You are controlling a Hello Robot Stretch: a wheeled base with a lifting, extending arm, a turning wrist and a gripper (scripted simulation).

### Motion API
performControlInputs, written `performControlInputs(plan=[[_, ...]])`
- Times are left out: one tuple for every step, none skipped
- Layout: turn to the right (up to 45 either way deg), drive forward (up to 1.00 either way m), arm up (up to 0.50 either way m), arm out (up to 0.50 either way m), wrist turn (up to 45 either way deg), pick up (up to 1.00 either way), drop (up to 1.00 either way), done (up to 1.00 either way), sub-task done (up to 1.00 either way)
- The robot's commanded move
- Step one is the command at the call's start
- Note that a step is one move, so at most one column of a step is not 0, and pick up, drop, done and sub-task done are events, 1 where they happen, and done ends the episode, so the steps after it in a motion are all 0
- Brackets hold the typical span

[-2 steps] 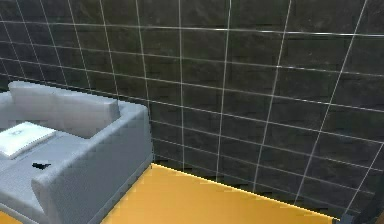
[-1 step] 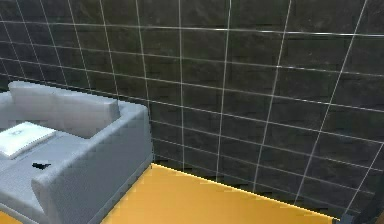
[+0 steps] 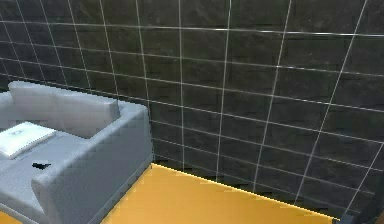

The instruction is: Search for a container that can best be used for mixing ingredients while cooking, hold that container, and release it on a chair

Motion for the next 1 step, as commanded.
performControlInputs(plan=[[0.0, 0.0, 0.0, 0.0, -9.0, 0.0, 0.0, 0.0, 0.0]])
